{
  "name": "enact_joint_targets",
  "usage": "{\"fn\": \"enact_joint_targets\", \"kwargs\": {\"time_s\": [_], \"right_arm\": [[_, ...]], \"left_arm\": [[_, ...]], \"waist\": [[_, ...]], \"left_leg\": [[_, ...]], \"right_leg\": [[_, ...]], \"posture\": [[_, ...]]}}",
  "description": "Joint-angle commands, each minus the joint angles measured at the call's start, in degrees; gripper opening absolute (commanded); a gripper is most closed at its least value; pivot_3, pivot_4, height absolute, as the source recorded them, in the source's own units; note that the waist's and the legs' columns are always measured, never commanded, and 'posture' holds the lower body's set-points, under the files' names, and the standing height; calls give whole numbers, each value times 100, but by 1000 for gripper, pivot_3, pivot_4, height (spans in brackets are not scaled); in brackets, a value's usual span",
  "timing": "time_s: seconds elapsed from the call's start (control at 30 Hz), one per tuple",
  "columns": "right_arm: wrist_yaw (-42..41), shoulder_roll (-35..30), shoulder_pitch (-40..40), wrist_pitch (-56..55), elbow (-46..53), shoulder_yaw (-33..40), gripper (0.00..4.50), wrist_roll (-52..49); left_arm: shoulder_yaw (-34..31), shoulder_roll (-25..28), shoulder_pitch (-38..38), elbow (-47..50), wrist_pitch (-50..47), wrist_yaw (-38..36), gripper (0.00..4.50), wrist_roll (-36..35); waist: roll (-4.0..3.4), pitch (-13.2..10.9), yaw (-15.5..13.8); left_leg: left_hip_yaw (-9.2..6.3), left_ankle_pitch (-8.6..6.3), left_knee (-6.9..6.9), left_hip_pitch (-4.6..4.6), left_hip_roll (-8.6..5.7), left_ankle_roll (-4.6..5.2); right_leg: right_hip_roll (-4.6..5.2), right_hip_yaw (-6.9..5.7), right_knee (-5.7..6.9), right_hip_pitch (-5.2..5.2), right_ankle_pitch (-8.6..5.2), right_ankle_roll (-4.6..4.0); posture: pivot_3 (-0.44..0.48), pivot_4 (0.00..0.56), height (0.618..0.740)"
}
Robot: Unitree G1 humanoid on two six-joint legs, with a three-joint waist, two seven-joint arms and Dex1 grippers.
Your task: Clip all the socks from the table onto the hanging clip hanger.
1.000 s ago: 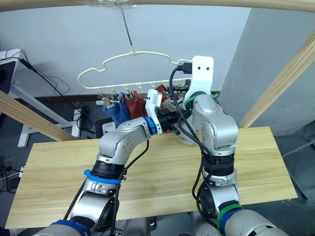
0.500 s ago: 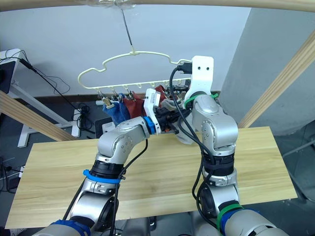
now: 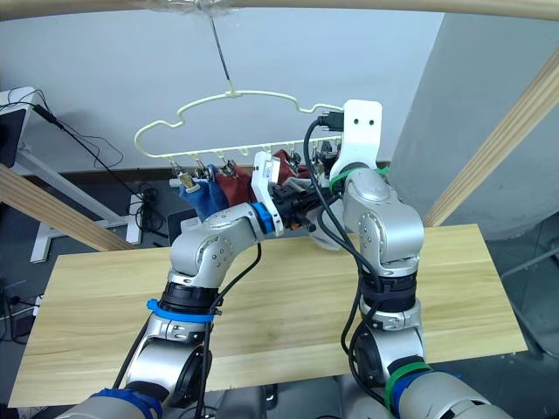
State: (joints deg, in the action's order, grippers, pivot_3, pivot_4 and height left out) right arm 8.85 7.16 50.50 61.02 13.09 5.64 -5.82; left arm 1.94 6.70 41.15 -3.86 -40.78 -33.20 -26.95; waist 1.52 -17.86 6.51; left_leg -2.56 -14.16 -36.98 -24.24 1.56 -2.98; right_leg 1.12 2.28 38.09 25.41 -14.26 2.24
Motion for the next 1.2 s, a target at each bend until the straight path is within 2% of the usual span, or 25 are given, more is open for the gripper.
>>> {"fn": "enact_joint_targets", "kwargs": {"time_s": [0.03, 0.07, 0.17, 0.3, 0.47, 0.57, 0.7, 0.83, 0.93, 1.03, 1.2], "right_arm": [[1, 20, 39, -24, 225, -3, 2349, -48], [1, 20, 38, -24, 231, -7, 2349, -45], [-42, 1, 15, 24, 274, -25, 2372, -67], [-241, -82, -77, 206, 433, -50, 2372, -184], [-725, -443, -555, 657, 1080, -234, 2372, -448], [-1144, -938, -1088, 959, 1767, -359, 2372, -648], [-1422, -1289, -1400, 1156, 2169, -361, 2372, -858], [-2163, -2091, -2371, 1096, 2978, -206, 2372, -1287], [-2475, -2430, -2975, 734, 3251, -148, 2372, -1446], [-2598, -2563, -3514, 396, 3284, -115, 2372, -1487], [-2806, -2781, -4626, -1080, 3060, -340, 2372, -1121]], "left_arm": [[-2, -46, 70, 216, 36, -29, 8, -98], [-19, -57, 66, 218, -12, -50, 8, -147], [19, -11, -13, 349, -202, -111, 793, -238], [162, 168, -195, 629, -272, -161, 1978, -179], [101, 381, -574, 1161, -454, -82, 3450, -261], [29, 615, -967, 1644, -607, -27, 3450, -309], [-6, 769, -1254, 1961, -695, 86, 3450, -354], [-223, 1257, -2247, 2543, -486, 170, 3450, -124], [-540, 1401, -2749, 2832, -458, 307, 3450, -254], [-760, 1528, -3275, 3092, -140, 306, 3450, -213], [-1252, 1530, -4362, 3340, 548, 467, 3450, 6]], "waist": [[0, 0, 0], [0, 0, 0], [0, 0, 2], [-1, -1, 7], [-2, -1, 4], [-2, -1, 5], [-4, -5, 6], [-4, -4, 9], [-5, -5, 10], [0, -1, 6], [6, 20, 7]], "left_leg": [[0, 0, 0, 0, 0, 0], [0, 0, 0, 0, 0, 0], [0, 0, 0, 0, 0, 0], [0, 0, 1, 0, 1, 0], [-1, 0, 0, 0, 2, 0], [-3, 0, 0, 0, 2, 0], [-3, 0, -2, 0, 0, 0], [-3, -1, 2, 13, 2, 0], [-1, -2, 7, 11, 6, -1], [1, -1, -3, 11, 2, -2], [15, -1, 0, 29, 3, -3]], "right_leg": [[0, 0, 0, 0, 0, 0], [0, 0, 0, 0, 0, 0], [0, 0, 0, 0, 0, 0], [0, 0, -1, 0, 0, 0], [1, 1, 0, 0, 0, 0], [1, 1, 0, 0, 0, 0], [1, 3, 1, 0, -1, 2], [-4, 4, -3, -11, -1, 4], [-5, 7, -8, -6, -5, 8], [-4, 8, -4, -8, -4, 10], [-4, 19, -9, -20, -18, 37]], "posture": [[-195, 341, 740], [-197, 341, 740], [-196, 341, 740], [-197, 340, 740], [-193, 337, 740], [-196, 334, 740], [-209, 328, 740], [-218, 316, 740], [-218, 316, 740], [-213, 286, 740], [-204, 266, 740]]}}
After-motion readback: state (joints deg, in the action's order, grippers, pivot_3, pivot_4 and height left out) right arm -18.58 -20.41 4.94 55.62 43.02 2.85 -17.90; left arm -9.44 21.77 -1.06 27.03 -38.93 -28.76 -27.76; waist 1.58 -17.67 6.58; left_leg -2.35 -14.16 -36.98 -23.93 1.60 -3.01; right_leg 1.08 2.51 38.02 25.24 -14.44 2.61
